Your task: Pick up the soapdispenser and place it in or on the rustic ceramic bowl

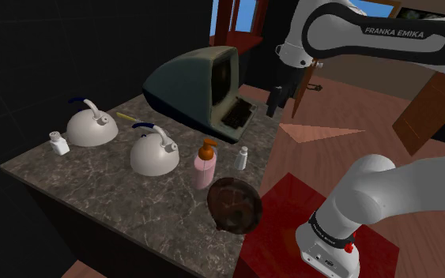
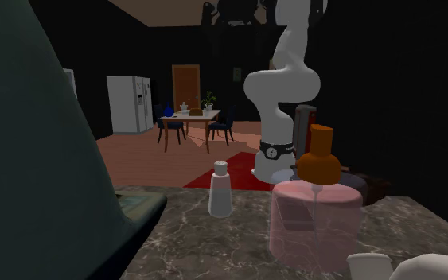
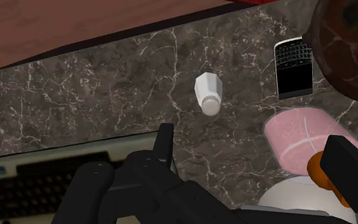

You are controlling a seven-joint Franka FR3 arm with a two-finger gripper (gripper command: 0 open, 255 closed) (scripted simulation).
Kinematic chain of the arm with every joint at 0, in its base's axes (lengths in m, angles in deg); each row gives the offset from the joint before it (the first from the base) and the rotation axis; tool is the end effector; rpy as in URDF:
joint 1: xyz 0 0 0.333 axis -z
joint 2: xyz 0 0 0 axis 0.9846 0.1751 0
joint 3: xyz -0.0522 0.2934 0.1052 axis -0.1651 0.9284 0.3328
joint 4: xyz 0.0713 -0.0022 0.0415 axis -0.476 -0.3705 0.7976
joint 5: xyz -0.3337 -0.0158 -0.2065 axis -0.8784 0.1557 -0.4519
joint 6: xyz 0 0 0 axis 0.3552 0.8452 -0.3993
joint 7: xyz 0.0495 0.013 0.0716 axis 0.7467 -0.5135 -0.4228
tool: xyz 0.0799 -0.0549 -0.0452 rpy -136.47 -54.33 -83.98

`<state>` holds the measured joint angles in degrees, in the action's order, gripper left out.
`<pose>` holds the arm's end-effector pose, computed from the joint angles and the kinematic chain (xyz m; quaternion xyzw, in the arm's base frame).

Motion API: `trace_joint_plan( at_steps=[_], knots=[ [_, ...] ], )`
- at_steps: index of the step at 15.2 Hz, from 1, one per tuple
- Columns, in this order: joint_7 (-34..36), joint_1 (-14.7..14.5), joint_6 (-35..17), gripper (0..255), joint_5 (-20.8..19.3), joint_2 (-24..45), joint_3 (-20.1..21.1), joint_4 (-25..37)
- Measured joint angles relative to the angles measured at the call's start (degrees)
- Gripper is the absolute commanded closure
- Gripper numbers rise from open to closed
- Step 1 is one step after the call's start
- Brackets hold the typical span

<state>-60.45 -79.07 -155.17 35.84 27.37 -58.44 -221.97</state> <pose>0.3254 -0.0110 0.5517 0.9982 0.0591 0.0118 0.0052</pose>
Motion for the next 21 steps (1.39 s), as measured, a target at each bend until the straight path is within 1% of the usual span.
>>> trace_joint_plan(
  at_steps=[3, 6, 10, 16, 19, 21],
  knots=[
    [1.17, -0.46, -1.49, 0, 0.73, 1.44, 0.98, 0.07],
    [4.49, -1.77, -5.57, 0, 2.64, 3.92, 3.81, -1.21],
    [8.73, -3.22, -11.30, 0, 4.68, 9.33, 7.48, -0.94],
    [15.53, -4.94, -18.86, 0, 6.22, 18.83, 13.06, 2.07],
    [18.91, -5.33, -22.51, 0, 5.84, 24.85, 15.61, 4.95],
    [20.06, -5.52, -23.78, 0, 5.71, 26.39, 16.38, 5.36]
  ],
)
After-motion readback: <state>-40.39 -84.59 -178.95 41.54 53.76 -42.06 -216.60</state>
